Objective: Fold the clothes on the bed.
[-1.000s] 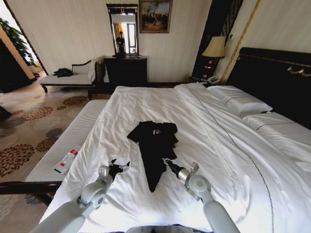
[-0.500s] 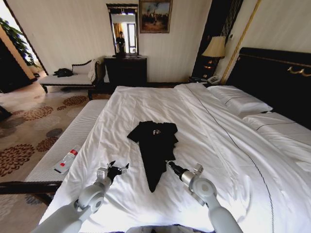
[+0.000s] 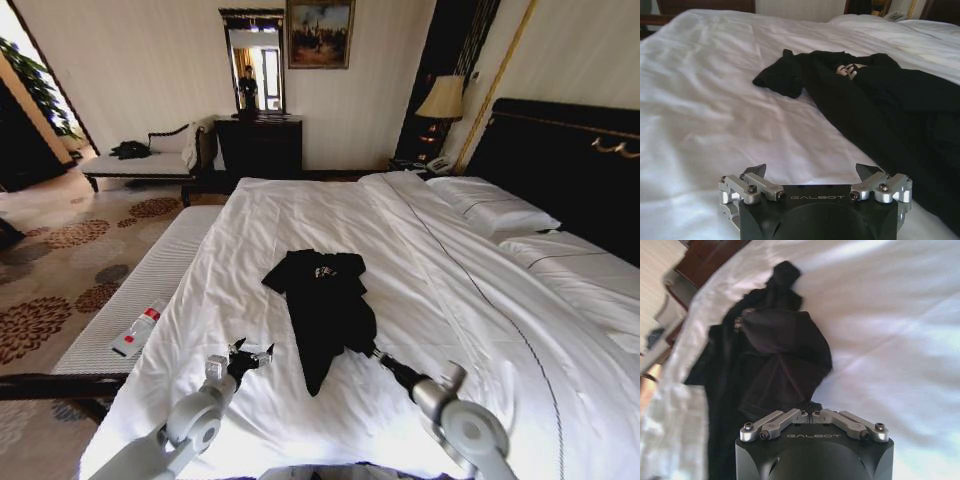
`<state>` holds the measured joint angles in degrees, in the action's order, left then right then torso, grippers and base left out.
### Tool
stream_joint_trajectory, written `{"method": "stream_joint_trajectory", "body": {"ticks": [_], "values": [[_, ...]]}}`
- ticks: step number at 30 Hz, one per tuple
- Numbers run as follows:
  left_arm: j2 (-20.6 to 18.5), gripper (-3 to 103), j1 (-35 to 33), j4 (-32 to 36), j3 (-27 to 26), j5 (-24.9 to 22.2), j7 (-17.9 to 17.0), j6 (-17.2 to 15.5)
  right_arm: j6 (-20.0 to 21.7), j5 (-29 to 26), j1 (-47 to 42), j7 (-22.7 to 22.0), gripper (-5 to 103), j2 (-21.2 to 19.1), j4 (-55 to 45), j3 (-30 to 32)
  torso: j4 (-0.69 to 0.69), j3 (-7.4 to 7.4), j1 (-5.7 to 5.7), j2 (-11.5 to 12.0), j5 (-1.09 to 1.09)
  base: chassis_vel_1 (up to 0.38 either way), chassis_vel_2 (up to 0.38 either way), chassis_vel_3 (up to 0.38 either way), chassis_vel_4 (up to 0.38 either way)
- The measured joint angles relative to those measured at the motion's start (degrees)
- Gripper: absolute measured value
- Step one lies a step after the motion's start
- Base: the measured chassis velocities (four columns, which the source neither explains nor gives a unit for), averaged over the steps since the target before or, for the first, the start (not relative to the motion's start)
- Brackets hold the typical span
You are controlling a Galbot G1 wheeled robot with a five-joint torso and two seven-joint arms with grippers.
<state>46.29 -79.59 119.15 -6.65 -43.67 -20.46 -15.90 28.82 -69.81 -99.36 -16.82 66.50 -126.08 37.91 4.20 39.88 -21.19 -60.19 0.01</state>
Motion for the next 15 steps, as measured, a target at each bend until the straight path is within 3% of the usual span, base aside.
{"method": "stream_joint_trajectory", "body": {"ticks": [2, 8, 15], "values": [[-0.34, 100, 0.53, 0.89, 1.19, -2.48, 0.00, -0.81, -0.60, 3.61, -1.87, 1.37, 0, -0.67, 0.62, 2.14, -0.01, 0.00, 0.00, 0.00, 0.00, 0.000, 0.000, 0.000, 0.000], [0.06, 100, 2.28, 1.99, 4.17, -8.05, -0.23, -3.29, -0.94, 4.92, -2.09, 1.44, 0, -2.03, 1.54, 4.29, 0.00, 0.00, 0.00, 0.00, -0.02, 0.000, 0.000, 0.000, 0.000], [0.78, 100, 0.24, 1.16, 4.65, -15.87, 3.47, -5.06, -0.41, 4.64, 0.00, -1.21, 0, -2.36, 3.76, 4.06, -0.02, 0.01, 0.00, 0.00, 0.02, 0.000, 0.000, 0.000, 0.000]]}}
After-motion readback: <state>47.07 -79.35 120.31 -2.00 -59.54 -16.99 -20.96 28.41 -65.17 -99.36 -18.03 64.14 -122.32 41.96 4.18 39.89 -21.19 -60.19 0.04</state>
